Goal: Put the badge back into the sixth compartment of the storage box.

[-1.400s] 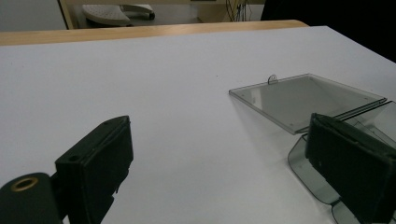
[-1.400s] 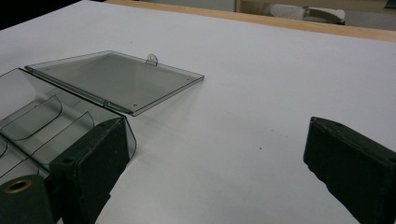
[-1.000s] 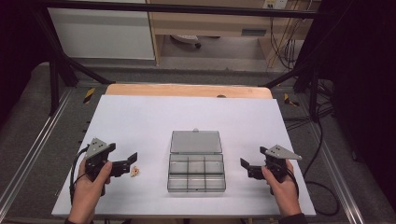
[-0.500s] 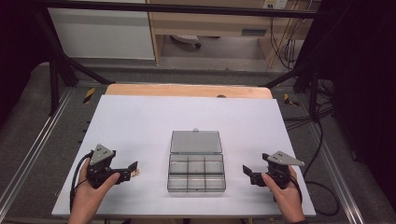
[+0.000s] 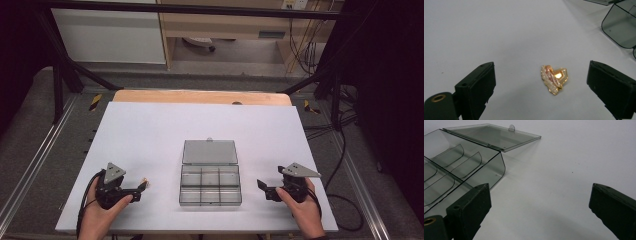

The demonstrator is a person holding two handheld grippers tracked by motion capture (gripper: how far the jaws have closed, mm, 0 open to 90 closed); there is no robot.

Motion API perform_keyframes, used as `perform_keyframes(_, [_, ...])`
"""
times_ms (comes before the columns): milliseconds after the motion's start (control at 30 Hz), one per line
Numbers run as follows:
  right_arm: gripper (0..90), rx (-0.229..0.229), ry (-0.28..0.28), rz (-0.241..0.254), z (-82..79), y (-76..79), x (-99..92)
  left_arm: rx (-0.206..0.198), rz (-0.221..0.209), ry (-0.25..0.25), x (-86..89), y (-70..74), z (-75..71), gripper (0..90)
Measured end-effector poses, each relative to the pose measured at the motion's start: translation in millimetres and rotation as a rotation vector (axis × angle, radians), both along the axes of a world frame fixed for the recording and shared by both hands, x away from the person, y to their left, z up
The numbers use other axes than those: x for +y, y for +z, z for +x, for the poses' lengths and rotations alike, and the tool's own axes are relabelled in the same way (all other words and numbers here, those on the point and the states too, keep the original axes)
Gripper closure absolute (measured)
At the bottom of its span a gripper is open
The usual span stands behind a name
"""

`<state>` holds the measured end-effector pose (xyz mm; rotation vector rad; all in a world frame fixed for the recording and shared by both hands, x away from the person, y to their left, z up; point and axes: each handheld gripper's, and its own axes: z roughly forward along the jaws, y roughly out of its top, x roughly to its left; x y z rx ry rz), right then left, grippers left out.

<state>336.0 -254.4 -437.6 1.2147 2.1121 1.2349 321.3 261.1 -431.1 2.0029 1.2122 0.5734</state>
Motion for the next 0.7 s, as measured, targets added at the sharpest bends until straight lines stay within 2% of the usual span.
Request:
perform_keyframes(100, [4.5, 0.005, 0.003, -0.003, 0.4, -0.8, 0.6, 0.022, 0.015, -0.024, -3.0, -4.0, -4.9, 8.6])
perform_keyframes(233, [4.7, 0.01, 0.002, -0.002, 0.5, -2.3, -0.2, 0.047, 0.062, -0.06, -9.7, -12.6, -14.1, 8.8])
perform_keyframes(367, [4.8, 0.02, 0.008, -0.013, 1.0, -3.7, 1.7, 0.062, 0.081, -0.076, -13.9, -17.8, -12.7, 9.8])
perform_keyframes(700, [5.2, 0.019, 0.014, -0.024, 2.5, -4.3, 3.3, 0.037, 0.079, -0.065, -18.0, -22.8, 0.3, 26.8])
